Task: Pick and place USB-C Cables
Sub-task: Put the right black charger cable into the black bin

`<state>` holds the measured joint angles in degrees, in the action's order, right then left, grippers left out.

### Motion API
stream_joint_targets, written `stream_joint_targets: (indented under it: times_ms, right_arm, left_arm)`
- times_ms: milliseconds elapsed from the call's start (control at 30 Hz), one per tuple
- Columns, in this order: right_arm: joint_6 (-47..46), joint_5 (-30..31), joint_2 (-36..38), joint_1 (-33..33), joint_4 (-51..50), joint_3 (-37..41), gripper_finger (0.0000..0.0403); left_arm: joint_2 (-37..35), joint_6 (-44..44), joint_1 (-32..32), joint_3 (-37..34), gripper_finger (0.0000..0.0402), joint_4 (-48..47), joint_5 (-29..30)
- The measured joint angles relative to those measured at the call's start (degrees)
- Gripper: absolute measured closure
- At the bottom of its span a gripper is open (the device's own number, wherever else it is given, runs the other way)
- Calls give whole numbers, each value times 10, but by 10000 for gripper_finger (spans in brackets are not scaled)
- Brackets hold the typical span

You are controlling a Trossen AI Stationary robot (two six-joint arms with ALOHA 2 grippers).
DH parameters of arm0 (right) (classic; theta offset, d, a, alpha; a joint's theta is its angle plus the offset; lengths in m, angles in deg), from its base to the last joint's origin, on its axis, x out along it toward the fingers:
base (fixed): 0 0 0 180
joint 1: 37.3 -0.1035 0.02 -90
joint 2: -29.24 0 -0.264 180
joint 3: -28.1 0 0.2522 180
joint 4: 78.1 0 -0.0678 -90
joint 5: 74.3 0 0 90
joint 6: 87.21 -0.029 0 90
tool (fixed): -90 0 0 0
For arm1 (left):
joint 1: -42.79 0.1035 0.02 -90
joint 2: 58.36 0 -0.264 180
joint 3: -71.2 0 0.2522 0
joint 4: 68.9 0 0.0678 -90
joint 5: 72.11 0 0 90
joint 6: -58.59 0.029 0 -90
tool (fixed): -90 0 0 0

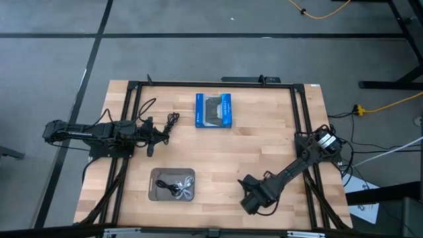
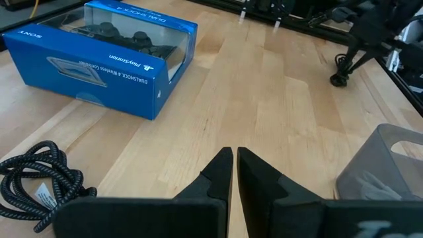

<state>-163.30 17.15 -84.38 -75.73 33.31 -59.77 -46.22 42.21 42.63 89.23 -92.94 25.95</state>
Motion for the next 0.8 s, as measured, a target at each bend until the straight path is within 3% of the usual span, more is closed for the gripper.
stream_joint_targets:
  times_ms: [367,567,800]
  right_arm:
    - [-6,15,0,43,9,2,337]
    - [-61,16,0,57,8,3,393]
    - [-72,62,-8,59,-29,-34,401]
  left_arm:
    - [0,0,0,0,386,0,0]
    - [0,0,0,0,386,0,0]
    - [0,0,0,0,386,0,0]
